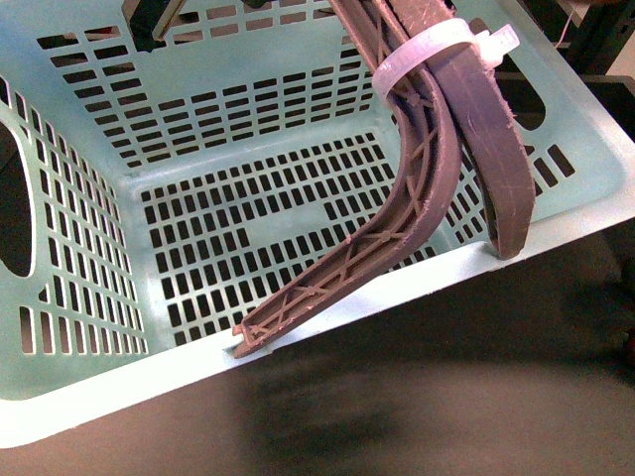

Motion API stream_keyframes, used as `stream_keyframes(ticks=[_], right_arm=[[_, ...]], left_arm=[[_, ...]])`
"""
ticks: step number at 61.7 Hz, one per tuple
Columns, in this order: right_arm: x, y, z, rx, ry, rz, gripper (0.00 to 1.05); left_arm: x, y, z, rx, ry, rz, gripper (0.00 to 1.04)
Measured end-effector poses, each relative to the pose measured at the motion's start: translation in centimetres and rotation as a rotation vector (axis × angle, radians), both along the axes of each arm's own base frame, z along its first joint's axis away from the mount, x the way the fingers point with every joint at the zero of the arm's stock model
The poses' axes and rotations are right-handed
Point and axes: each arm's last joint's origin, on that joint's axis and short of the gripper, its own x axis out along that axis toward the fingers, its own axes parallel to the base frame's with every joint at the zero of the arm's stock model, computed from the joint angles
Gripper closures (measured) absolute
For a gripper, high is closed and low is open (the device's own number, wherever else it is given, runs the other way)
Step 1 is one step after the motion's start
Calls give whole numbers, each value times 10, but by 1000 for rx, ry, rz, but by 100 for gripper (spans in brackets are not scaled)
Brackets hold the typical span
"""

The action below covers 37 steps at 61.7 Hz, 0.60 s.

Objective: Pick apple with right arm and hold basket with left

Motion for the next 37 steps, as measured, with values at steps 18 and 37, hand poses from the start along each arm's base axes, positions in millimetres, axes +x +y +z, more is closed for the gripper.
stream_keyframes(ticks=[18, 37], right_arm=[[-3, 36, -34, -21, 82, 67, 25], [-1, 29, -29, -30, 56, -8, 9]], left_arm=[[0, 0, 0, 0, 0, 0, 91], [0, 0, 0, 0, 0, 0, 91]])
